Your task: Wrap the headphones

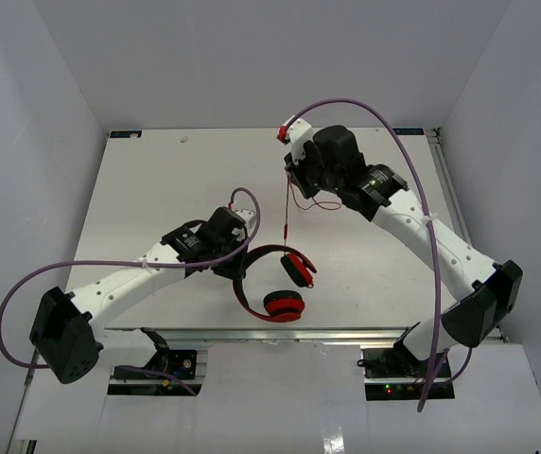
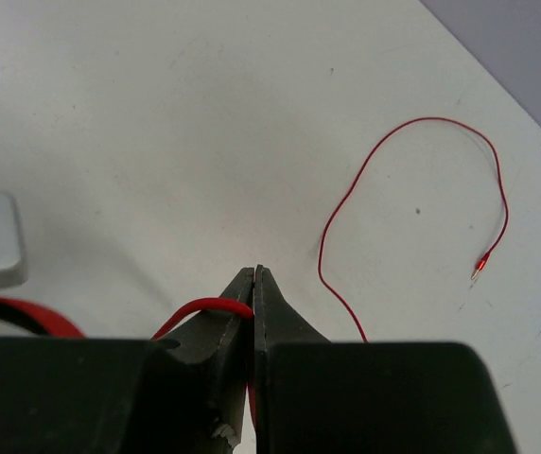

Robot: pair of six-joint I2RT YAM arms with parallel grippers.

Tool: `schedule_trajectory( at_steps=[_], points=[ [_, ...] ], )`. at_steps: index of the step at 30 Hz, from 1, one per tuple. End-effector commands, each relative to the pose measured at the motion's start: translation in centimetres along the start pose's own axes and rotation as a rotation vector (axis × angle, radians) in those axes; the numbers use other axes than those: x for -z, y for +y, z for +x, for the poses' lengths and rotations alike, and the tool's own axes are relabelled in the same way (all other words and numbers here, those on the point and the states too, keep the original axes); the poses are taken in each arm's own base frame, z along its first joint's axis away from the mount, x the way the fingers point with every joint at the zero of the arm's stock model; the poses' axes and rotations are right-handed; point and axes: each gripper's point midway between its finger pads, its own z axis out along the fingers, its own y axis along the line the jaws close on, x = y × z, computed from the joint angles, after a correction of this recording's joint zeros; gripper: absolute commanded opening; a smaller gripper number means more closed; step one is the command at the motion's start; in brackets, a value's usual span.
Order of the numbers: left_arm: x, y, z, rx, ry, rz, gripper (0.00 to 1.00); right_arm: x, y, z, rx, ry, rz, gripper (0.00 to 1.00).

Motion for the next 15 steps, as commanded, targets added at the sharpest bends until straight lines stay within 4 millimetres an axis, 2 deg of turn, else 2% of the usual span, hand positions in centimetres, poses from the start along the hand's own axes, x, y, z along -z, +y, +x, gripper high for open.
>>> schedule_trajectory(
  at_steps=[1, 7, 15],
  points=[
    [0.0, 4.5, -0.8, 0.022, -0.015, -0.290, 0.00, 4.1, 0.7, -1.6, -0.054, -0.059, -0.032, 0.08],
    [-2.1, 6.8, -0.7, 0.045, 0.037, -0.428, 0.00, 6.4, 5.6, -1.0, -0.041, -0.093, -0.186, 0.08],
    [-3.7, 9.0, -2.8, 0.155, 0.019, -0.507, 0.00, 10.0, 11.9, 0.1, -0.108, -0.172, -0.370, 0.08]
  ],
)
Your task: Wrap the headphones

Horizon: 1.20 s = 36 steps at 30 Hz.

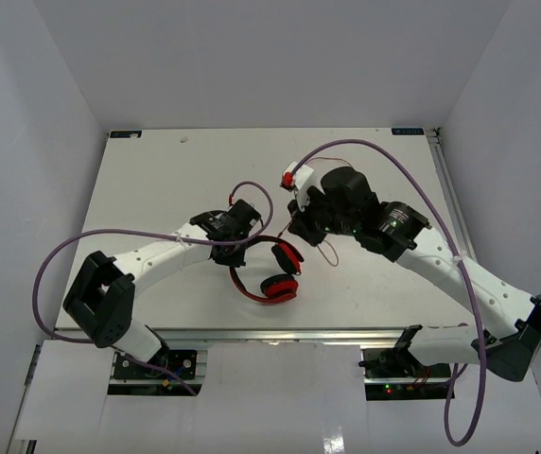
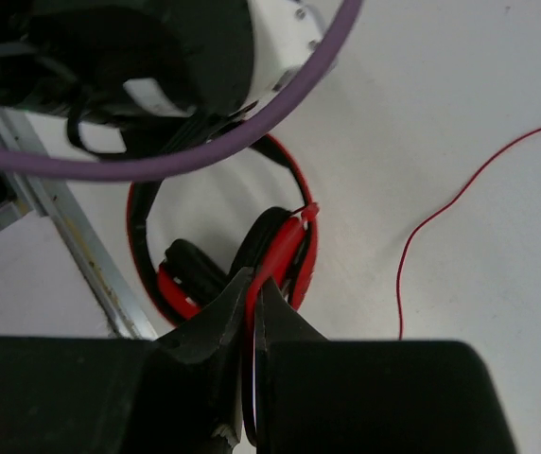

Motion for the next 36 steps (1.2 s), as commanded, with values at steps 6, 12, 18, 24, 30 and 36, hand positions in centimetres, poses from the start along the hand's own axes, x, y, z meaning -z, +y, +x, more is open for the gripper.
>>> schedule_trajectory(
  at_steps=[6, 12, 18, 24, 30, 36],
  points=[
    [0.8, 0.2, -4.2, 0.202, -0.090, -0.012, 0.00, 1.6, 8.2, -1.7, -0.111, -0.288, -0.241, 0.08],
    [4.0, -2.6, -6.7, 0.308, -0.166, 0.169, 0.00, -1.0, 9.0, -0.2, -0.144, -0.324, -0.196, 0.08],
    [7.3, -3.9, -7.5, 0.403, -0.229, 0.316, 0.00, -2.5, 9.7, 0.8, -0.183, -0.332, -0.131, 0.08],
    [11.7, -4.5, -8.2, 0.477, -0.306, 0.469, 0.00, -2.9, 9.4, 2.2, -0.201, -0.337, -0.031, 0.08],
    [14.2, -4.3, -7.9, 0.519, -0.354, 0.546, 0.00, -3.4, 8.5, 4.3, -0.190, -0.323, 0.075, 0.08],
    [15.5, -3.7, -7.5, 0.532, -0.384, 0.564, 0.00, -3.9, 7.5, 5.8, -0.170, -0.321, 0.158, 0.08]
  ],
)
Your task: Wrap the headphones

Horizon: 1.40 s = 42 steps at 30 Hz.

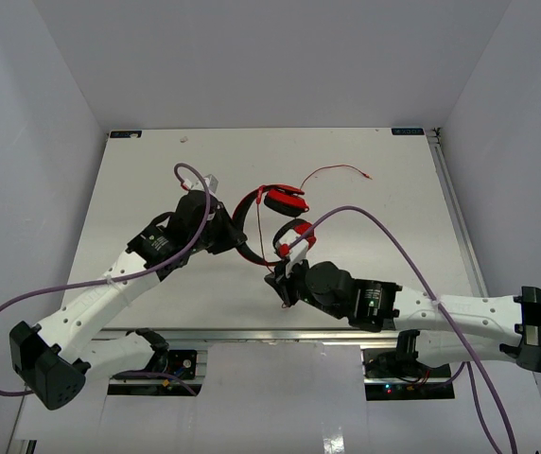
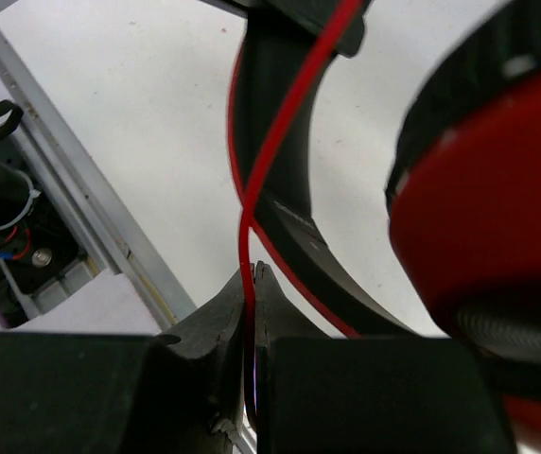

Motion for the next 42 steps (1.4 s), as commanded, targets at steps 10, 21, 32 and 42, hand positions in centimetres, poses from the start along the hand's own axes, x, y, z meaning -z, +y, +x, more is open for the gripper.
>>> schedule_trajectory(
  at_steps=[10, 21, 32, 42],
  points=[
    [4.1, -1.7, -2.0, 0.058, -0.112, 0.111, 0.00, 0.4, -3.7, 1.5, -0.022, -0.108, 0.179, 0.08],
    [5.1, -3.0, -1.7, 0.110, -0.092, 0.186, 0.00, 0.3, -2.6, 0.7, 0.013, -0.266, 0.073, 0.11],
    [5.9, -3.9, -1.5, 0.140, -0.079, 0.244, 0.00, -0.8, -1.4, 0.2, 0.036, -0.363, 0.009, 0.20],
    [6.1, -4.3, -1.5, 0.150, -0.075, 0.265, 0.00, -1.4, -0.4, 0.2, 0.058, -0.439, -0.048, 0.30]
  ],
)
